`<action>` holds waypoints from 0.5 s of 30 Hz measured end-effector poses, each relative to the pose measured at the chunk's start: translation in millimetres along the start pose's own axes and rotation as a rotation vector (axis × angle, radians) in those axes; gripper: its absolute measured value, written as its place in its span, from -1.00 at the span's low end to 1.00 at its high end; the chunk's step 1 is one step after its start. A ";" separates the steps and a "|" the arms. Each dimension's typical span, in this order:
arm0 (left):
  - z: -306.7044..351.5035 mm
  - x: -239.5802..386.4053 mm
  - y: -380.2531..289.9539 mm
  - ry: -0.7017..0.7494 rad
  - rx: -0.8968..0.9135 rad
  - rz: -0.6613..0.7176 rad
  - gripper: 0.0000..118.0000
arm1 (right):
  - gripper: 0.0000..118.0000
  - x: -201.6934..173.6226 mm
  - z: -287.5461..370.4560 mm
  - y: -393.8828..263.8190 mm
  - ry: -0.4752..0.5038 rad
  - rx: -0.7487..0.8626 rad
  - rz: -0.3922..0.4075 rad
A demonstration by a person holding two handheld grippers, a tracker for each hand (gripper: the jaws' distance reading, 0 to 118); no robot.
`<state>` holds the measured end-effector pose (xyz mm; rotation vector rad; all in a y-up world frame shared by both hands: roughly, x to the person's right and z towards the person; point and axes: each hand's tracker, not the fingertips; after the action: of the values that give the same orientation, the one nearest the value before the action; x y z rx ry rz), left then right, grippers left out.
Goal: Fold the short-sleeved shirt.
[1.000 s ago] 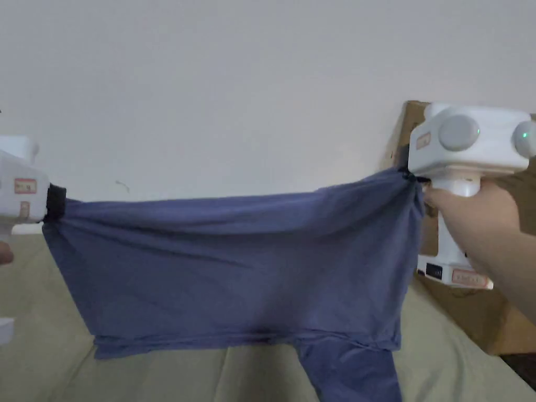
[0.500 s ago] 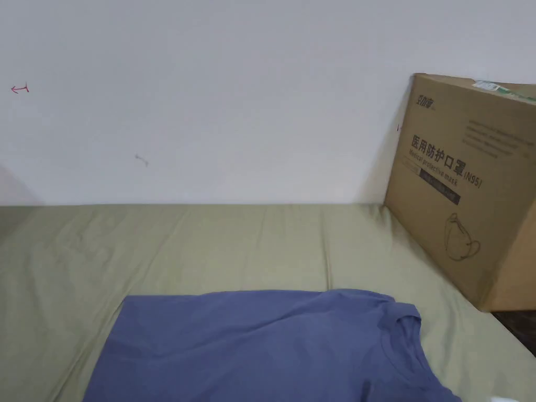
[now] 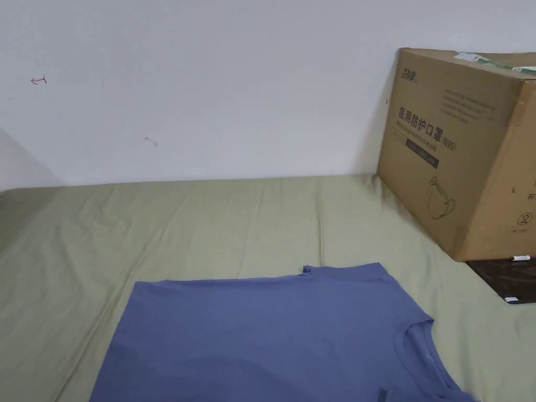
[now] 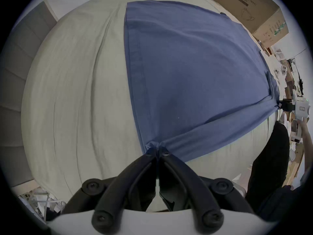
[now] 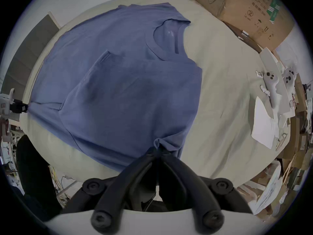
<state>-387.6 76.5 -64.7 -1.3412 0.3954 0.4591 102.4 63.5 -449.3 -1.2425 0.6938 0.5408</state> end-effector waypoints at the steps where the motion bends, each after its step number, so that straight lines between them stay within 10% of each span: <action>1: 1.0 0.8 -2.2 0.000 -0.002 -0.005 -1.00 | -1.00 -1.1 1.8 -0.5 -0.003 0.002 0.002; 4: 5.8 2.8 -8.8 -0.001 0.009 -0.003 -0.93 | -1.00 -2.0 8.0 -1.3 -0.005 0.018 0.001; 5: 10.1 2.5 -11.0 -0.009 0.045 0.018 -0.59 | -0.91 -2.2 10.4 -1.1 -0.001 0.025 -0.017; 7: 16.4 3.0 -16.9 0.002 0.094 0.042 0.24 | -0.32 0.5 14.1 -1.6 0.004 0.041 -0.062; 9: 24.0 1.7 -21.9 -0.070 0.115 0.075 0.70 | 0.75 0.0 19.7 -4.3 -0.010 0.062 -0.085; 15: 58.0 9.5 -39.2 -0.185 0.263 0.203 0.69 | 0.97 -7.8 63.3 -6.9 0.070 0.254 -0.208</action>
<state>-358.1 127.9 -26.3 -0.9992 0.4244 0.6702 113.4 123.2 -428.3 -1.0823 0.6606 0.2301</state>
